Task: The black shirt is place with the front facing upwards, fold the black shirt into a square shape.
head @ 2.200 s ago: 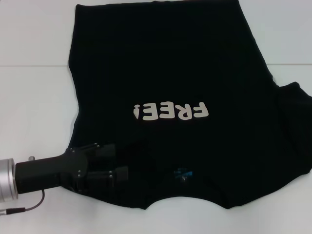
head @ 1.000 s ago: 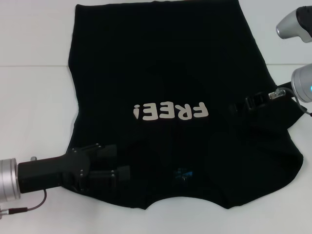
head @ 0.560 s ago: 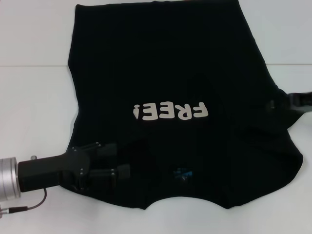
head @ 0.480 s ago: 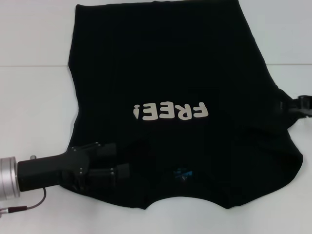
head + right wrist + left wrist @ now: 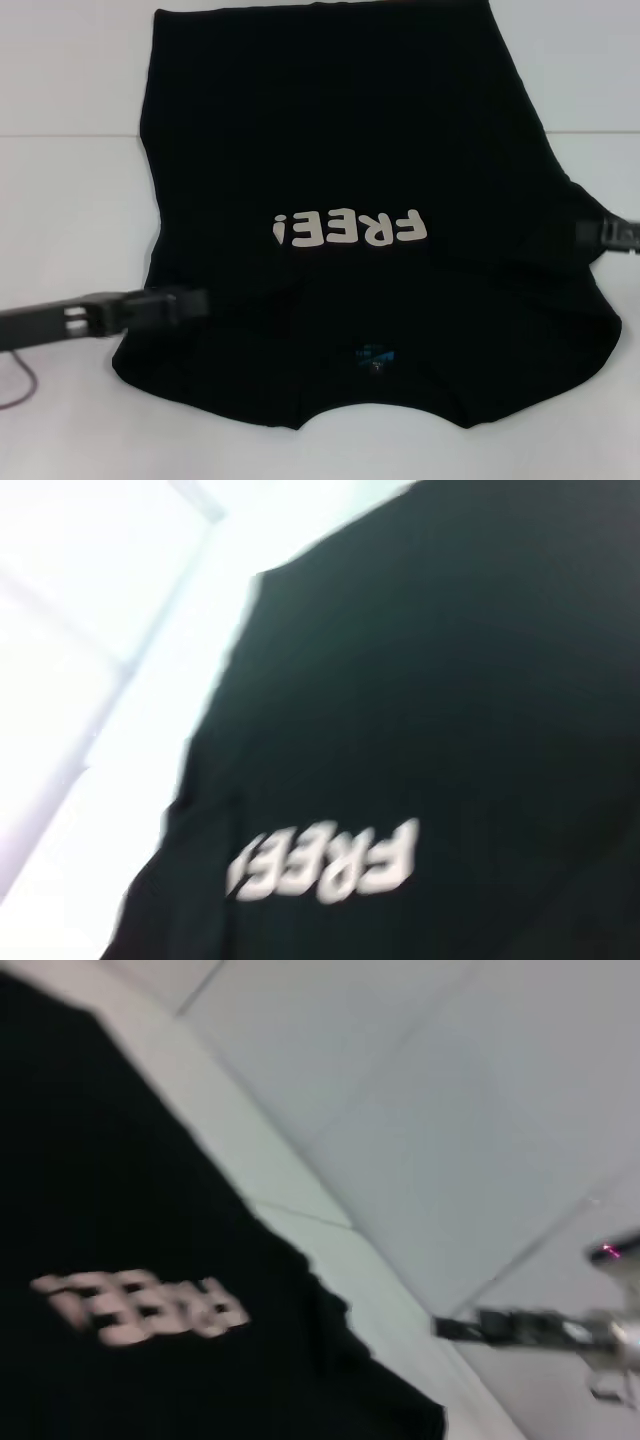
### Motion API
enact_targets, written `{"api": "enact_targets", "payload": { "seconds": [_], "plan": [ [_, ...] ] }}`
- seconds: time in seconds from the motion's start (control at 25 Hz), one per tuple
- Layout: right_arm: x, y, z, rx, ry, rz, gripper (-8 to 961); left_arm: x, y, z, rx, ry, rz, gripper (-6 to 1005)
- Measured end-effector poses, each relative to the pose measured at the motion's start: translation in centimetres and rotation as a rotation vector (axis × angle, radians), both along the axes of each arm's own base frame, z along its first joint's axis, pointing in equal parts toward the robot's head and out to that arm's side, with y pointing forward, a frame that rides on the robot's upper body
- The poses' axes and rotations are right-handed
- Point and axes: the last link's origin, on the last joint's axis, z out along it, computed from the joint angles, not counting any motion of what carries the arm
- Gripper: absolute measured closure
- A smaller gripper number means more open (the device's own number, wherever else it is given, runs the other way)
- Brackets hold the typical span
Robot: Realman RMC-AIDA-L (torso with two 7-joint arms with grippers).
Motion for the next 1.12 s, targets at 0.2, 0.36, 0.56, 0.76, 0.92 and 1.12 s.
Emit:
{"api": "enact_targets", "payload": {
  "seconds": [0.2,0.36,0.56,0.76,0.92,1.12],
  "plan": [
    [-0.4,-3.2,-2.1,-0.083,0.011,0.252,8,-2.3,0.6,3.8,-0.051,0.138,0.204,70],
    [-0.7,-4.0,-3.5,-0.101,0.011,0.324,10,-3.3,1.2,5.2,-0.147,0.286,0.372,74],
    [-0.5,-4.2,-3.7,-0.101,0.009,0.321,12,-3.1,2.1,4.7,-0.21,0.325,0.466,78],
    [-0.5,-4.2,-3.5,-0.106,0.012,0.316,12,-3.3,2.7,3.0,-0.227,0.36,0.486,82],
    [-0.5,-4.4,-3.5,-0.111,0.019,0.319,12,-3.5,2.8,2.4,-0.23,0.374,0.491,86],
    [-0.6,-4.4,-3.6,-0.115,0.021,0.32,11,-3.7,3.0,1.8,-0.212,0.386,0.497,90]
  ]
}}
